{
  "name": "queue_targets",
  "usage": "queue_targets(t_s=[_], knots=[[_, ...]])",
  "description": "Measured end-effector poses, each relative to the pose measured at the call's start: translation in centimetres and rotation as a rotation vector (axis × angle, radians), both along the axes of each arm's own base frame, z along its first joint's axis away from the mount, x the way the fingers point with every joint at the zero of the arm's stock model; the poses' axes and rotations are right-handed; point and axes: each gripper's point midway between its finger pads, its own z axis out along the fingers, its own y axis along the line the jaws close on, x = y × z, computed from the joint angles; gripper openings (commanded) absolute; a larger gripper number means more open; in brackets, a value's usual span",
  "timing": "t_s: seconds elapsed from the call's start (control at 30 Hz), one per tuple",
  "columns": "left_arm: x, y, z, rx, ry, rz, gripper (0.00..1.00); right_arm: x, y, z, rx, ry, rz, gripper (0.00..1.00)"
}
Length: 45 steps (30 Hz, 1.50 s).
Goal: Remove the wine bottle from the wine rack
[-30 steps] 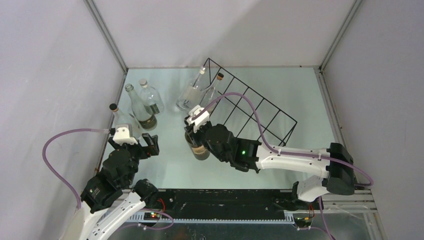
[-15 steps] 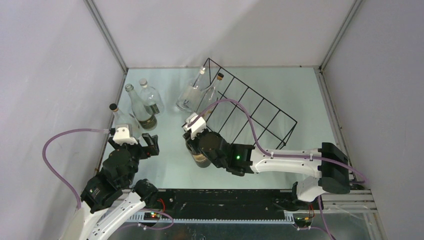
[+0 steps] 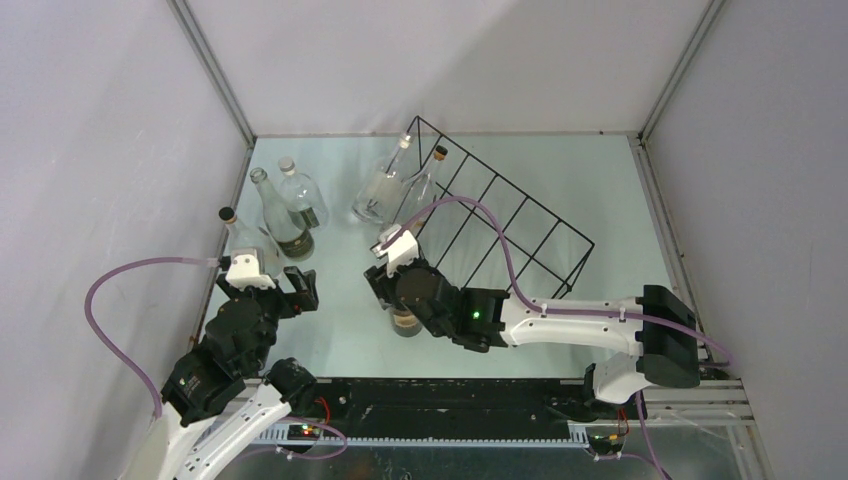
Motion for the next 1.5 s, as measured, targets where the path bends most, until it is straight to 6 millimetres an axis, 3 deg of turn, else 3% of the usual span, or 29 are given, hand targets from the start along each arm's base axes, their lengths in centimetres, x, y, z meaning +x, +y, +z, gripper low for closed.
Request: queue_targets(t_s=[0.27, 0.53, 0.8, 0.93, 1.07, 1.13, 1.27, 1.43, 1.5], knots=[[0.0, 0.0, 0.0, 0.000, 0.000, 0.000, 0.96, -0.2, -1.0, -0.7, -0.016, 0.020, -0.020, 0.77], [0.0, 0.0, 0.0, 0.000, 0.000, 0.000, 0.97, -0.7, -1.8, 1.8, 0.032, 0.000, -0.021, 0.86], [0.1, -0.2, 0.2, -0.009, -0.009, -0.007, 0.99, -1.8, -3.3, 6.5, 0.136, -0.032, 0.002, 0.90], [0.7, -1.4, 0.4, -0.007, 0.010, -0.043, 0.99, -2.2, -6.0, 10.5, 0.237, -0.044, -0.013, 0.90], [1.8, -3.9, 1.0, -0.016, 0.023, -0.113, 0.99, -1.7, -9.8, 12.8, 0.323, -0.003, -0.070, 0.90], [2.0, -5.5, 1.8, -0.029, 0.009, -0.171, 0.99, -0.5, -11.9, 12.6, 0.341, 0.036, -0.130, 0.89], [1.6, -9.1, 4.9, -0.070, -0.049, -0.303, 1.00, 2.5, -16.3, 10.5, 0.341, 0.136, -0.272, 0.89], [1.6, -14.4, 9.1, -0.058, -0.125, -0.400, 1.00, 3.3, -19.9, 5.7, 0.297, 0.246, -0.368, 0.89], [1.9, -16.3, 9.1, -0.034, -0.129, -0.411, 1.00, 3.0, -20.8, 4.2, 0.289, 0.280, -0.385, 0.89]])
